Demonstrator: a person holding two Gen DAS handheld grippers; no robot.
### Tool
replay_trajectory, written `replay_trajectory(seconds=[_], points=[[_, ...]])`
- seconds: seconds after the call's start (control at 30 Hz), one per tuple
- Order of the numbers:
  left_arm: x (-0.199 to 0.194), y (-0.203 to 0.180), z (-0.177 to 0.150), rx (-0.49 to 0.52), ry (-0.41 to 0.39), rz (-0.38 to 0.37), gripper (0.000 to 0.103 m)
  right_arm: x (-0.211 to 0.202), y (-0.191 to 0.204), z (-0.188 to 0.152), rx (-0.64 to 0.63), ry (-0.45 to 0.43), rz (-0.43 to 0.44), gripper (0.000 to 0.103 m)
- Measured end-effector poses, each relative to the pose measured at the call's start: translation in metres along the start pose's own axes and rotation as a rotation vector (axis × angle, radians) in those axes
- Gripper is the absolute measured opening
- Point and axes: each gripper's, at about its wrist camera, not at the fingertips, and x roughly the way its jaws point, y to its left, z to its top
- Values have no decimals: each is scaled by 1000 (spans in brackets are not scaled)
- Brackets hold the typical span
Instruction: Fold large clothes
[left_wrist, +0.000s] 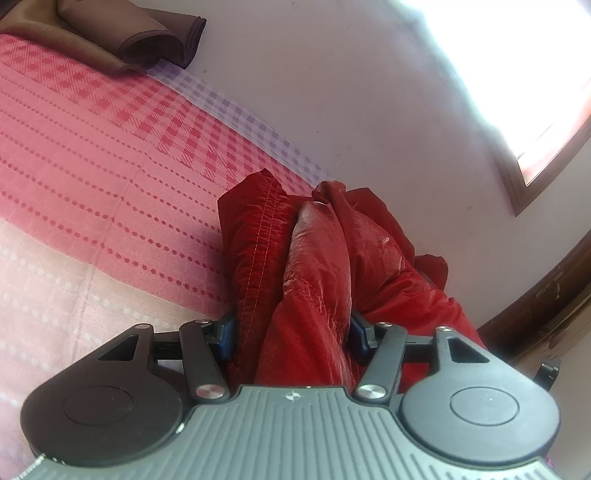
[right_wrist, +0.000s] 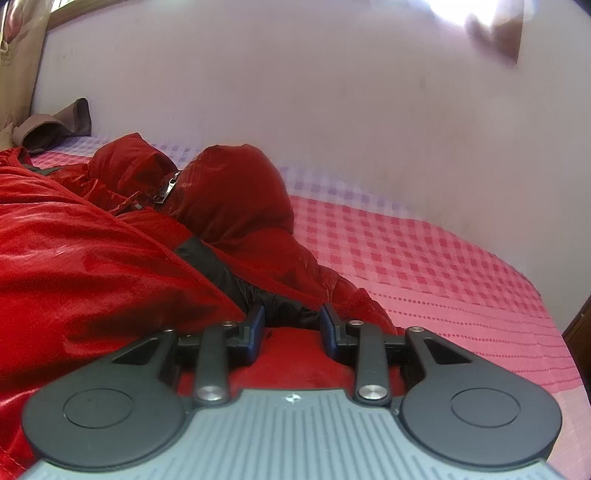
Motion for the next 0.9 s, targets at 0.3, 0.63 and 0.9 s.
replay_trajectory(seconds=[0.3, 0.63, 0.9], points=[[0, -2, 0, 17, -3, 6, 59, -1, 1, -1, 6, -6, 2, 31], [-8, -21, 2, 20, -36, 40, 40, -2, -9, 4, 47, 6, 44, 31], [-17, -39, 12, 42, -47, 51, 34, -72, -19, -1, 90, -158, 100, 33]])
